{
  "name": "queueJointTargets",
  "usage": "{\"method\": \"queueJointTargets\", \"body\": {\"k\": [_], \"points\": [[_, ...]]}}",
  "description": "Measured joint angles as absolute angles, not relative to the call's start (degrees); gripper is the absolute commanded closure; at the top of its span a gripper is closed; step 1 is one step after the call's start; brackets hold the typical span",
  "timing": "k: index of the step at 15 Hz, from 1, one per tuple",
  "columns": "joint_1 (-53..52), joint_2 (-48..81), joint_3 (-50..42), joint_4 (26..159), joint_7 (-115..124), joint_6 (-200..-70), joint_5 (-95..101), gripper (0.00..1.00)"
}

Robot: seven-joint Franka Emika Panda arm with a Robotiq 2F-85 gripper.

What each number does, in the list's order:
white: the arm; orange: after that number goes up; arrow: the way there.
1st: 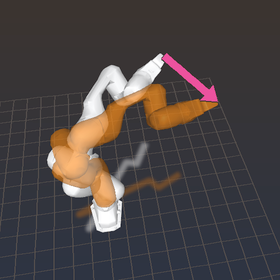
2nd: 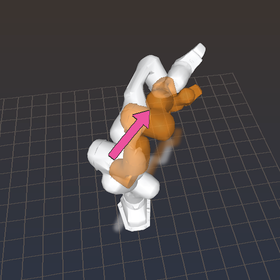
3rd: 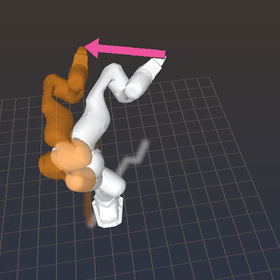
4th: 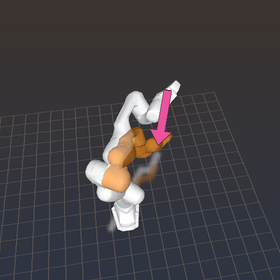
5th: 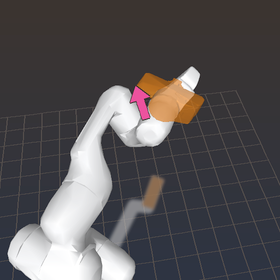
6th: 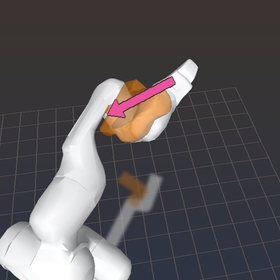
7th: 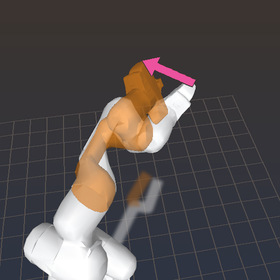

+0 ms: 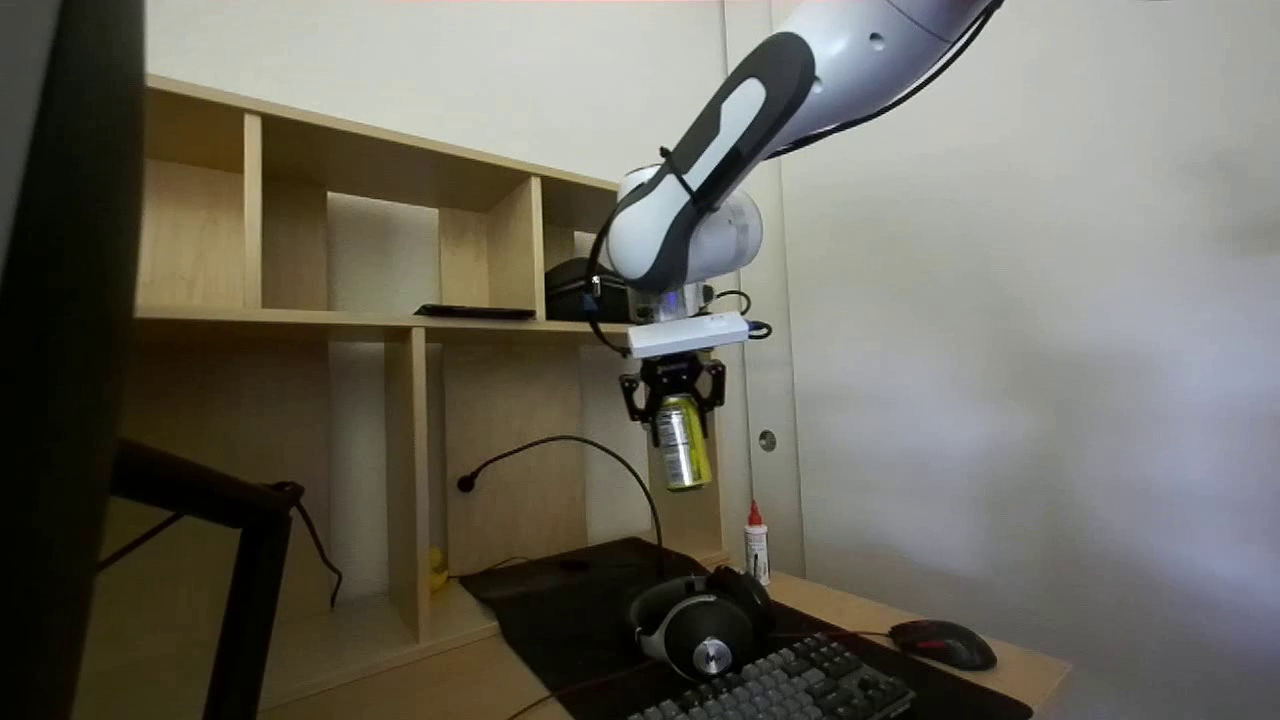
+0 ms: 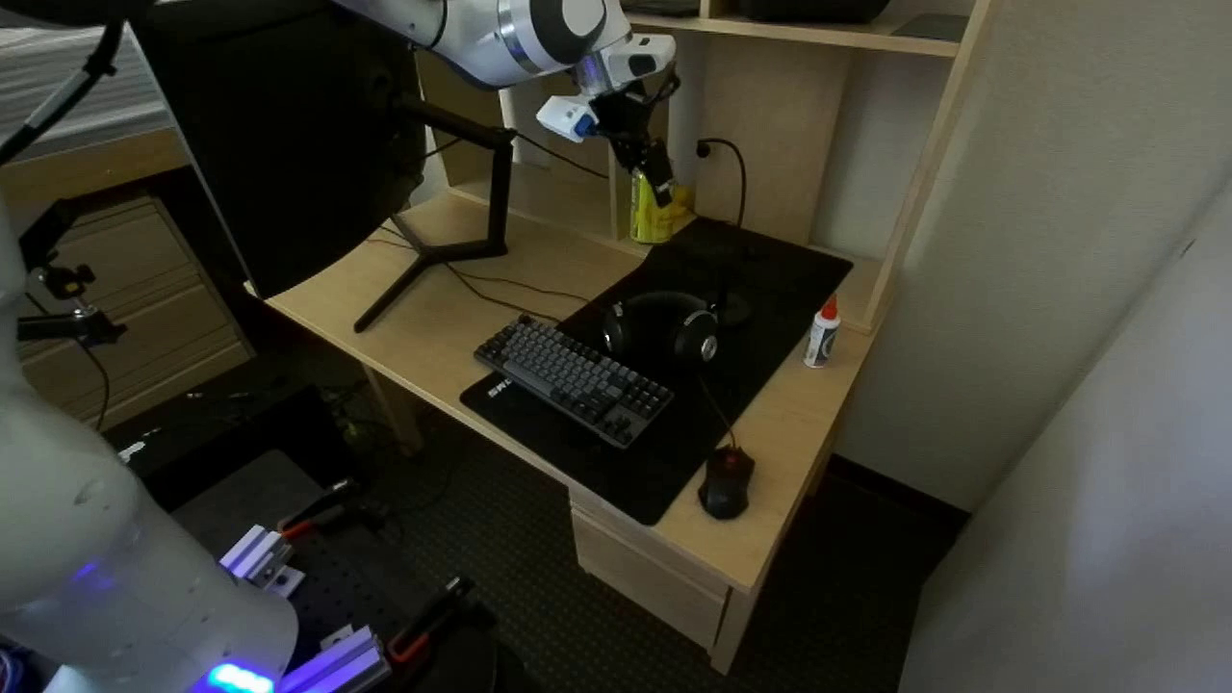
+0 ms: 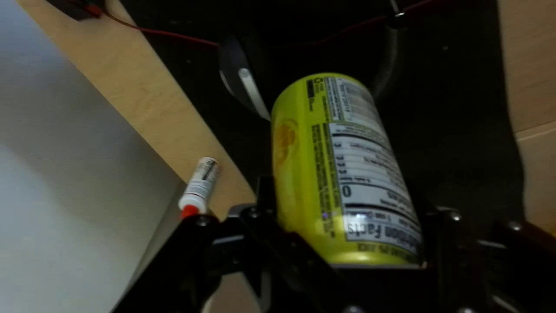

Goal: Move the soda can to the right and move the bottle to the left side of the mat

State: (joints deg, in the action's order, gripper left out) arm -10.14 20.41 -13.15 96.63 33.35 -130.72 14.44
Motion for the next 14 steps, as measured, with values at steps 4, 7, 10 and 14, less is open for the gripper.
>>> {"method": "queueJointTargets", "body": {"k": [4,7,10,14], "points": [[-5.0,15.3,-15.7,107.3,38.8,-137.4,17.3,0.32],[-3.4,14.3,-15.7,109.9,38.9,-139.6,17.3,0.57],[-3.0,14.9,-15.7,109.4,41.2,-139.6,17.6,0.57],[-0.7,20.6,-17.3,105.1,51.7,-139.8,17.4,0.57]]}}
